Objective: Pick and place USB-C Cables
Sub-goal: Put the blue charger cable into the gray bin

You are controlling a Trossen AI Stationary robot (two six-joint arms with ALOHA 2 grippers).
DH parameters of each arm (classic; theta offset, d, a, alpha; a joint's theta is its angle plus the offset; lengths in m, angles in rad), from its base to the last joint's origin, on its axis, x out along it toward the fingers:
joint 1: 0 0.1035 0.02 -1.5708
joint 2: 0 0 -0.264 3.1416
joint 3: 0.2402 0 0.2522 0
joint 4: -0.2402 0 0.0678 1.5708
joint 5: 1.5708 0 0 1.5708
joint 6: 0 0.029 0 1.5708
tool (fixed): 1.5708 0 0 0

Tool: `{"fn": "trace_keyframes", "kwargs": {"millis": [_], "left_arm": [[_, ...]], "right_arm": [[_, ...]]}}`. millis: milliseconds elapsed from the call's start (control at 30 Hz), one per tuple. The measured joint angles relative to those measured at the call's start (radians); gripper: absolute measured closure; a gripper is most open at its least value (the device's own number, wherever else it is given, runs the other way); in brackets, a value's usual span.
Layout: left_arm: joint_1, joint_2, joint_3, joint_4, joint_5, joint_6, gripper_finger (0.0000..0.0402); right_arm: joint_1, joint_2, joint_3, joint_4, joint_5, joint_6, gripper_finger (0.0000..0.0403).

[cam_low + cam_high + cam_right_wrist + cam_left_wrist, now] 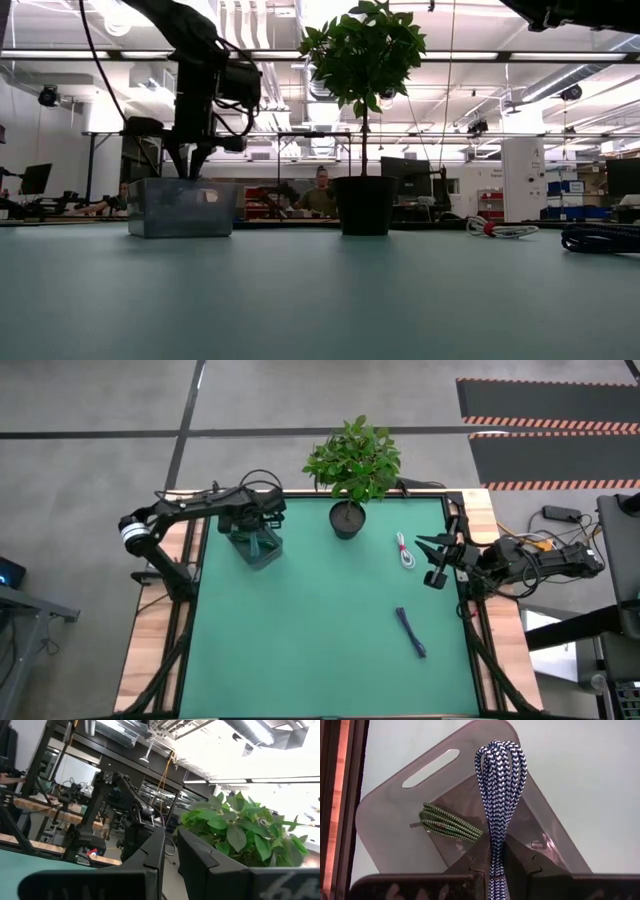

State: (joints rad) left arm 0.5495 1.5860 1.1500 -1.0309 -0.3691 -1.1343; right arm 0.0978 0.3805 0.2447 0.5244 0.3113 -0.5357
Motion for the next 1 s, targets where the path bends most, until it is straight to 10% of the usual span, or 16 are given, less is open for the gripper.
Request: {"fn": "trace_keyframes", "kwargs": {"millis": [1000], "left_arm": [[0.014, 0.035, -0.076, 0.065, 0.000, 0.016, 0.0381]], "right_arm": [[0.000, 0.000, 0.000, -0.011, 0.007, 0.000, 0.0360]]}}
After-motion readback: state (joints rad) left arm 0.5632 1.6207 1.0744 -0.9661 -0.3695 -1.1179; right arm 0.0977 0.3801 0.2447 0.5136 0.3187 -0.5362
